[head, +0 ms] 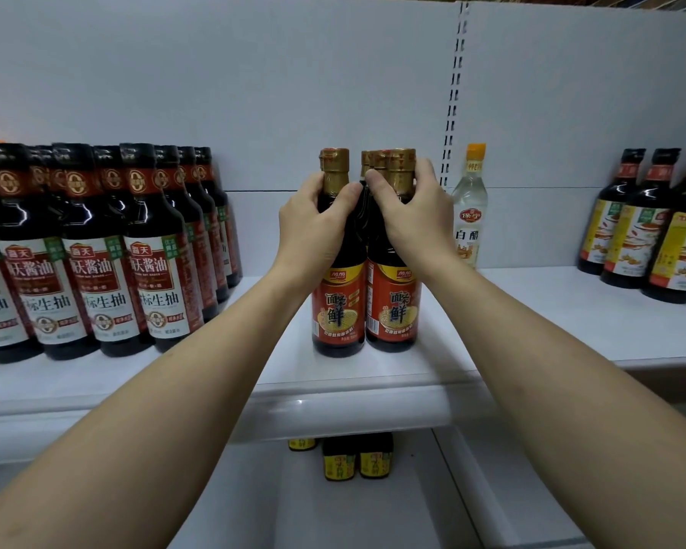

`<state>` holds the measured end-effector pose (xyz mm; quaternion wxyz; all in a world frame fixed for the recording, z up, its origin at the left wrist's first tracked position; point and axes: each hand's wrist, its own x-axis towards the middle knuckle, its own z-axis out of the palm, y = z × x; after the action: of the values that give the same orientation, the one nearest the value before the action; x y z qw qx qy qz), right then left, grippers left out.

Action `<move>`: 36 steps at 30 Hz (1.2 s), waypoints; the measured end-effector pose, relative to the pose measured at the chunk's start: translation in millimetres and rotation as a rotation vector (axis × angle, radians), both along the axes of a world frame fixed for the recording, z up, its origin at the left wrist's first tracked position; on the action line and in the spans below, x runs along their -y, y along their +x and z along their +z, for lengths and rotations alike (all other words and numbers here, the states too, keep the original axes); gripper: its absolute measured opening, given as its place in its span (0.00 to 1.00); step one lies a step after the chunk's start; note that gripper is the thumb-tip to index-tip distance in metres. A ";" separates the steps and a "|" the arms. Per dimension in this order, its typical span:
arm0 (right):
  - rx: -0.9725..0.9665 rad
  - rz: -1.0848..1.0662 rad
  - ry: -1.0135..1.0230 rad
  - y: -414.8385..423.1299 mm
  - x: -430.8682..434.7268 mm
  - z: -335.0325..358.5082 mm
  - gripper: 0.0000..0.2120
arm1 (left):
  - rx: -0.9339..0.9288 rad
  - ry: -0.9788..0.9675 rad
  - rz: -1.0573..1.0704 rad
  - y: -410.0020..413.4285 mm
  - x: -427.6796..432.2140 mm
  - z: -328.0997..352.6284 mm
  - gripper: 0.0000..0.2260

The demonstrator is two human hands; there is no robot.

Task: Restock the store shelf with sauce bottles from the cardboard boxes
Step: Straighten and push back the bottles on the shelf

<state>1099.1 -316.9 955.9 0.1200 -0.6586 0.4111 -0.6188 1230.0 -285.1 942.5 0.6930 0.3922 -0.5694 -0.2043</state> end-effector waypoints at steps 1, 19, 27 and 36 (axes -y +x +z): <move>-0.005 -0.008 -0.002 0.5 0.8 0.0 0.19 | 0.006 -0.005 0.005 -0.3 0.5 0.2 0.05; -0.121 -0.104 -0.007 4.4 10.4 -3.6 0.17 | 0.056 -0.006 0.053 -0.6 4.1 -1.5 0.07; -0.277 -0.136 0.114 -4.7 -8.5 10.1 0.26 | 0.073 0.101 0.142 -7.9 -19.0 13.4 0.12; -0.269 -0.121 -0.008 -30.4 -32.4 31.2 0.33 | 0.305 0.115 0.452 -4.9 -43.4 27.7 0.33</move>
<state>1068.7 -284.5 987.1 0.0236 -0.7100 0.4600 -0.5327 1225.1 -241.7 970.1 0.6040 0.5741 -0.5526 -0.0151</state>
